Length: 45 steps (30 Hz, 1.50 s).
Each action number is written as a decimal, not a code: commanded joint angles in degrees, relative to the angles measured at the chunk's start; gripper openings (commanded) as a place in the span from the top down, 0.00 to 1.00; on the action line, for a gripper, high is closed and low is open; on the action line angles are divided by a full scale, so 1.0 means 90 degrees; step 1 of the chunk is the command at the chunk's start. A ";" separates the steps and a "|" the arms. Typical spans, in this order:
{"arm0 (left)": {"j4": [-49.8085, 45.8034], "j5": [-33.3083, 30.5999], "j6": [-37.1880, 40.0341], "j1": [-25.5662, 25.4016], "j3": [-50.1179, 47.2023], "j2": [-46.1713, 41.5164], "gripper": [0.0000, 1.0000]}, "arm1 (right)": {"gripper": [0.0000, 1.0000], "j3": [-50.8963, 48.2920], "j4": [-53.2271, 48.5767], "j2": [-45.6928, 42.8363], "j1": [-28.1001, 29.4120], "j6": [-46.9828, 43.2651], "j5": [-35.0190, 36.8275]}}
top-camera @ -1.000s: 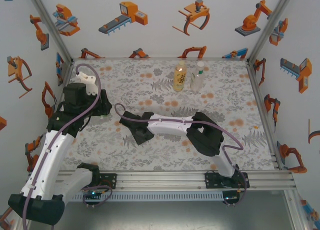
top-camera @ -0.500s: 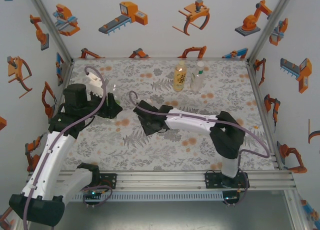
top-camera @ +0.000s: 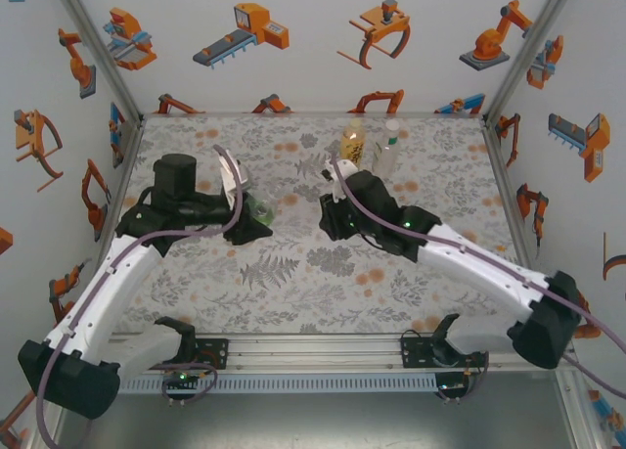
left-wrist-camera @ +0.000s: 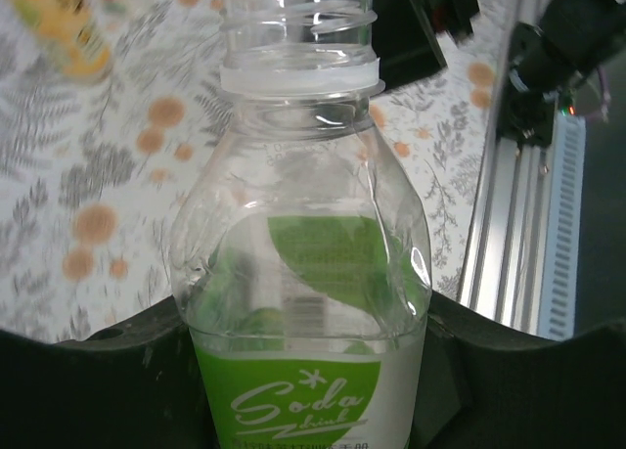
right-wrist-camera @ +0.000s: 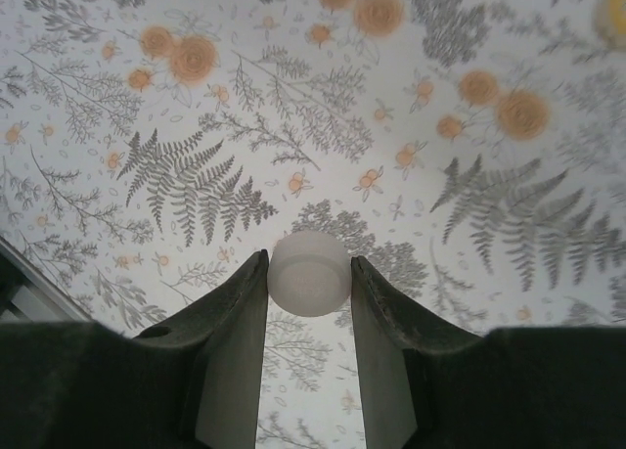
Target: Screw on the bottle caps
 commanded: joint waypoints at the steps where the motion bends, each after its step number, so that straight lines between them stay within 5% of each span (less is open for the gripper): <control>1: -0.0172 0.0510 0.1179 -0.0194 0.0455 0.0306 1.00 | 0.79 -0.0141 0.0288 -0.0724 -0.0150 -0.0975 0.0173; 12: -0.1428 -0.0794 0.2849 -0.1764 0.1575 0.1501 1.00 | 0.80 -0.0486 0.0377 -0.2352 -0.0222 -0.2560 -0.1935; 23: -0.1449 -0.0838 0.3147 -0.2273 0.1337 0.1874 1.00 | 0.85 -0.0515 0.0247 -0.2958 -0.0215 -0.3779 -0.3736; 45: -0.1307 -0.0623 0.2990 -0.2641 0.1159 0.1514 1.00 | 0.87 -0.0471 0.0213 -0.2468 -0.0204 -0.4889 -0.4460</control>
